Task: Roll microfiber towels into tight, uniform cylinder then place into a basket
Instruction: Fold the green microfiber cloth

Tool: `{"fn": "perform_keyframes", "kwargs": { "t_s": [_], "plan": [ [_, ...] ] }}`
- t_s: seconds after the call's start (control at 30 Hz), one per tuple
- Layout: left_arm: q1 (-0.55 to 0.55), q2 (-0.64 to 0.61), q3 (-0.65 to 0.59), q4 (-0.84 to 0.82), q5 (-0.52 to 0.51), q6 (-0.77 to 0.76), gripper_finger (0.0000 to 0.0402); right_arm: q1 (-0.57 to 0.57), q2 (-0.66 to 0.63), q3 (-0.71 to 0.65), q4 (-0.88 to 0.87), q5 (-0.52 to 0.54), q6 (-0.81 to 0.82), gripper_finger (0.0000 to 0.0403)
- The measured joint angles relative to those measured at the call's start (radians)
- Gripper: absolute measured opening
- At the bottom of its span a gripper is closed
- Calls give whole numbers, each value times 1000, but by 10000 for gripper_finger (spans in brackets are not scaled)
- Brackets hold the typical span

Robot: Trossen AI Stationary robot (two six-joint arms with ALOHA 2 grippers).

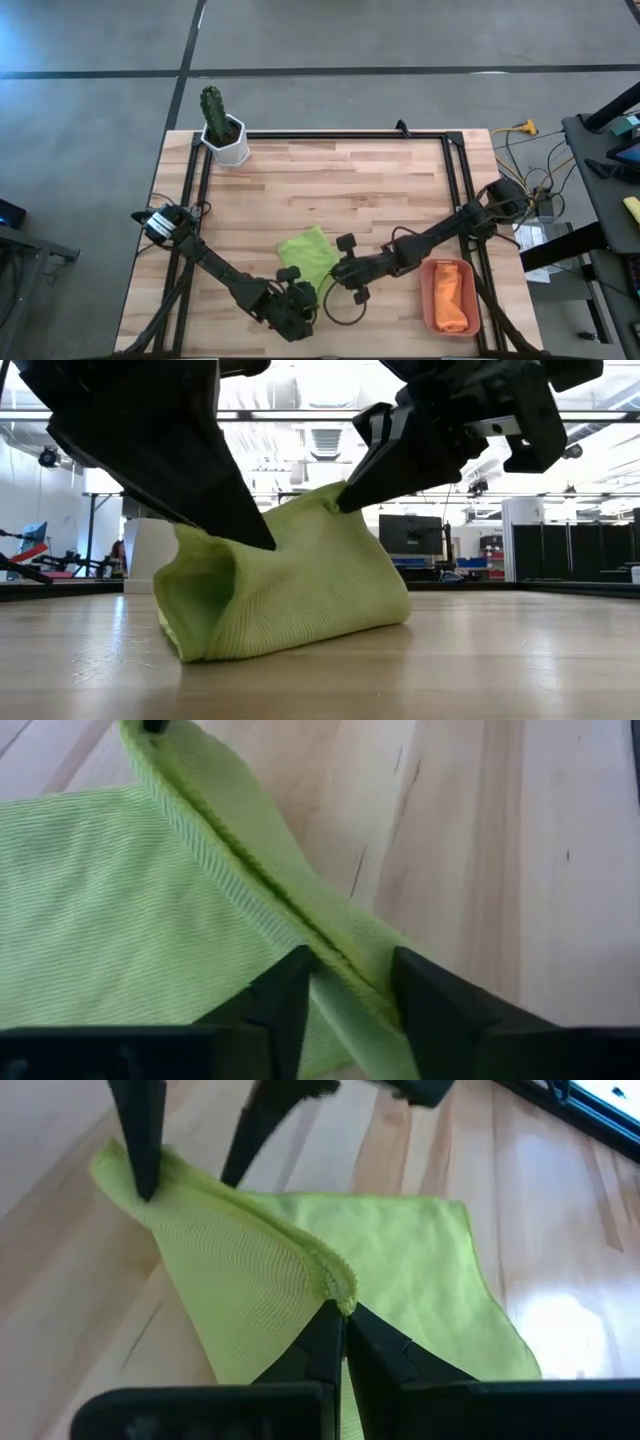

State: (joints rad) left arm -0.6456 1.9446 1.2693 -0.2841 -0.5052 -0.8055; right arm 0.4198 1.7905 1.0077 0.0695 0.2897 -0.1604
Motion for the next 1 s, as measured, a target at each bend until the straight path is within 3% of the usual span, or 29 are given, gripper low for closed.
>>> {"fn": "perform_keyframes", "kwargs": {
  "t_s": [0.27,0.5,0.77,1.0],
  "plan": [
    [2,0,7,-24,60,14,10,-1,0,0,-12,0,2,9],
    [4,-55,8,-117,73,35,1,-1,-3,0,-17,-5,-52,9],
    [-4,-214,0,-178,-29,113,0,7,-51,0,-33,-9,-133,9],
    [7,-229,-24,-285,-20,111,0,-36,-66,0,-39,-5,-181,9]
  ]
}}
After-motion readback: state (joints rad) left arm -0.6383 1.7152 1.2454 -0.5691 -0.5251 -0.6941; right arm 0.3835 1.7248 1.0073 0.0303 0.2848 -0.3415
